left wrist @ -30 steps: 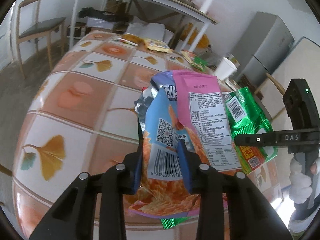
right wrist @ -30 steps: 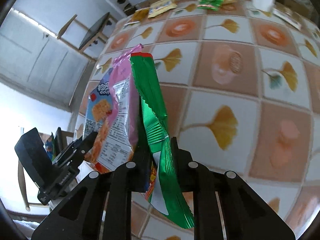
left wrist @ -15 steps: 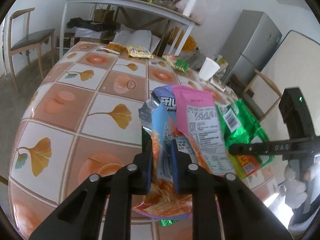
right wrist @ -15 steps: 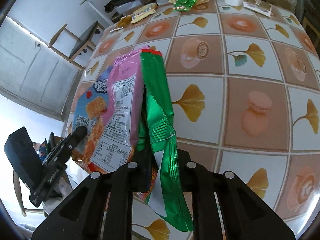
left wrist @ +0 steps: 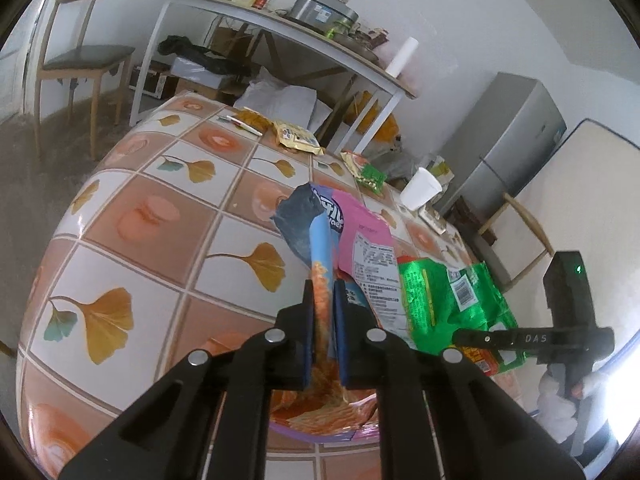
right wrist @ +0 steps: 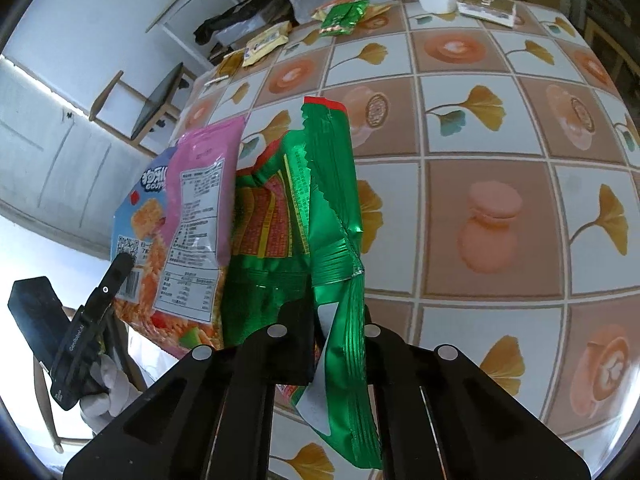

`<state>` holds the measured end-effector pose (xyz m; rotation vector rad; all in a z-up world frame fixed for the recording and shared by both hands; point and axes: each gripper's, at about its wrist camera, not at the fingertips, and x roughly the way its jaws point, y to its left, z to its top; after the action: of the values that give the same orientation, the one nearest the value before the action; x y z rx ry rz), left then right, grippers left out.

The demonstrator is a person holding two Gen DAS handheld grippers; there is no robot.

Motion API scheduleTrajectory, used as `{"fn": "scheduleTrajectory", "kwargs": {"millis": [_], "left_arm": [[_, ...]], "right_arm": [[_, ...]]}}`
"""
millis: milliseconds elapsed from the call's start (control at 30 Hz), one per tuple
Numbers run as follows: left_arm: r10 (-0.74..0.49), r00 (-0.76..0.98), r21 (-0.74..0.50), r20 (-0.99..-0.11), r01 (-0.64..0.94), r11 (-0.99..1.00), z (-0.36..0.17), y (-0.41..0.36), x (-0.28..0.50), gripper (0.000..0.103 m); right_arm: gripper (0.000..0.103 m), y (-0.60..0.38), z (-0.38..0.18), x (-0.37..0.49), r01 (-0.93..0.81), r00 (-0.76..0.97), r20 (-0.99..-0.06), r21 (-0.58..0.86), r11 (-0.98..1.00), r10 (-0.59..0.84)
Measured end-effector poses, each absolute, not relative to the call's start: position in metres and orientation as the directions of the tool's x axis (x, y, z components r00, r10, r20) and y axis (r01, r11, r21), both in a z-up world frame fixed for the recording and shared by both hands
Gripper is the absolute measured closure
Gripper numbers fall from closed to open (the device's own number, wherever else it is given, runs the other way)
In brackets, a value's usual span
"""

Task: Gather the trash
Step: 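Lift the snack bags off the table with both grippers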

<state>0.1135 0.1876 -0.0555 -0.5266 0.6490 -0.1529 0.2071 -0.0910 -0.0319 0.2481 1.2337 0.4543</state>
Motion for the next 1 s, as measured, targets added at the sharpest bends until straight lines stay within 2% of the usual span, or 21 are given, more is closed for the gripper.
{"fn": "scheduleTrajectory", "kwargs": {"millis": [1000], "left_arm": [[-0.351,0.856,-0.674,-0.380,0.004,0.739,-0.035,0.207,0.106,0.097]], "right_arm": [[0.102,-0.153,-0.005,0.199,-0.099,0.387,-0.819,0.421,0.902,0.424]]}}
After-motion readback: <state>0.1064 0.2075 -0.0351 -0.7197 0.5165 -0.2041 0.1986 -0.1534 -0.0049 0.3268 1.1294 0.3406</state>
